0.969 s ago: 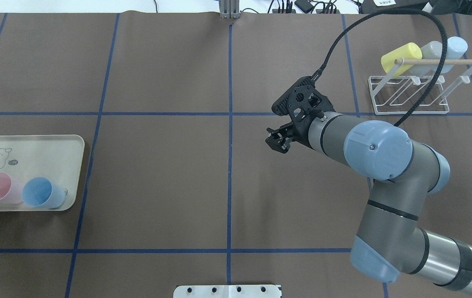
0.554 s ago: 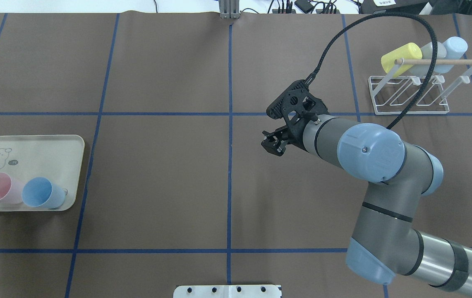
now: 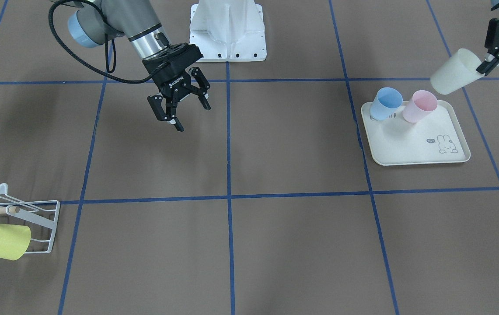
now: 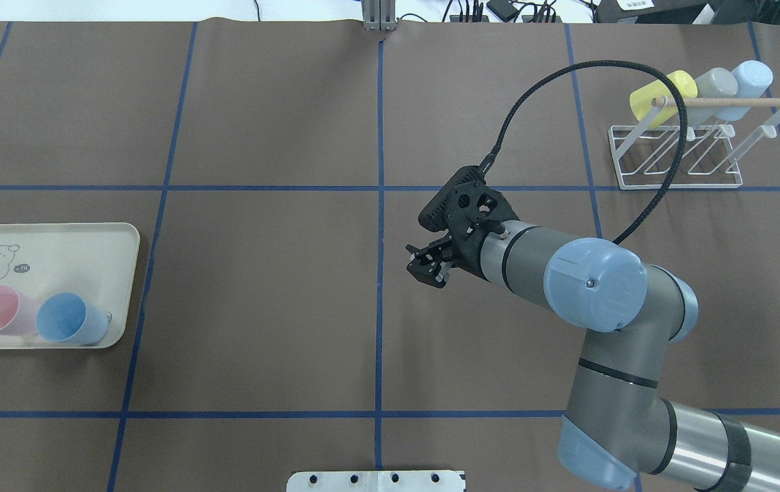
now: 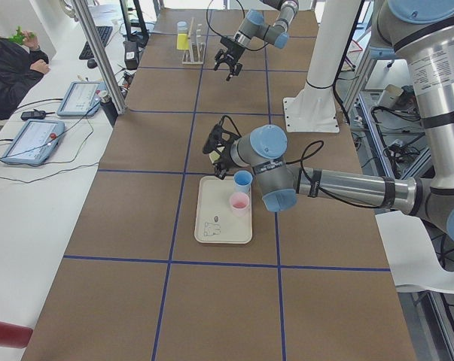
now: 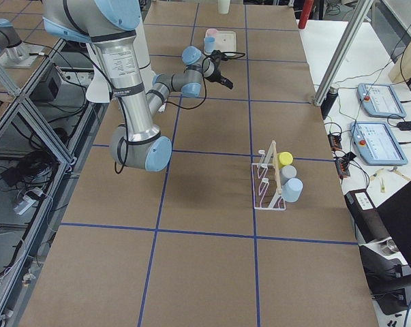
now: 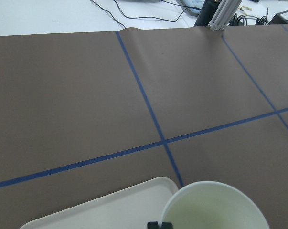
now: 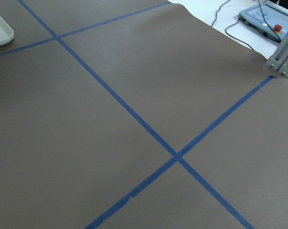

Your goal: Transfer IKEA cup to right arm and place on rack

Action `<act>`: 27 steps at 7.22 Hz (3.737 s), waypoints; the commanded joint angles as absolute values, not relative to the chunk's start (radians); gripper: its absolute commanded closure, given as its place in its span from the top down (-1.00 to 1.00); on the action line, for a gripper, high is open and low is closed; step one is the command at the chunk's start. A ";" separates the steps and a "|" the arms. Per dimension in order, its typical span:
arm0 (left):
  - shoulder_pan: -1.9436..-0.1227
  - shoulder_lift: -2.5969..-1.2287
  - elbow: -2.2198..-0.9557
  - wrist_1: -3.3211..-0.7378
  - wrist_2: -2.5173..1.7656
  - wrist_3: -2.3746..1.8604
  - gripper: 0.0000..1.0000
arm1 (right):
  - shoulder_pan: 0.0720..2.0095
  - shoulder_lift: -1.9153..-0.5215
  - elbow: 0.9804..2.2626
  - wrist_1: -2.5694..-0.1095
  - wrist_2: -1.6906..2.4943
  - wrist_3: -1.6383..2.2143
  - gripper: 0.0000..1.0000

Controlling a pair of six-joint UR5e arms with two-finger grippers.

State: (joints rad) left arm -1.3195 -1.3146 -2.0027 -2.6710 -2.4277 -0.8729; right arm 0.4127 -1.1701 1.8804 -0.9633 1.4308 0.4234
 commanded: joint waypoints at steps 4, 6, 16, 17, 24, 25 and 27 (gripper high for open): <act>-1.044 -1.650 -2.016 -2.686 -2.390 -1.318 -1.00 | 0.353 -1.172 1.868 -0.747 1.546 0.370 0.97; -0.889 -1.736 -2.014 -2.686 -2.253 -1.385 -1.00 | 0.341 -1.175 1.855 -0.653 1.542 0.368 0.96; -0.571 -1.859 -1.921 -2.681 -1.896 -1.486 -1.00 | 0.321 -1.170 1.753 -0.364 1.534 0.334 0.96; -0.558 -1.873 -1.898 -2.681 -1.878 -1.486 -1.00 | 0.319 -1.169 1.756 -0.364 1.534 0.337 0.96; -0.526 -1.873 -1.882 -2.686 -1.842 -1.483 -1.00 | 0.314 -1.172 1.749 -0.328 1.534 0.337 0.93; -0.526 -1.873 -1.884 -2.686 -1.844 -1.483 -1.00 | 0.314 -1.172 1.749 -0.328 1.534 0.337 0.88; -0.522 -1.875 -1.885 -2.686 -1.847 -1.483 -1.00 | 0.311 -1.172 1.749 -0.328 1.534 0.337 0.88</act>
State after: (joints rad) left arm -0.5242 -1.8740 -1.8844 -2.6859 -1.8451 -1.4834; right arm 0.3129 -1.1719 1.7488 -0.3283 1.5340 0.3375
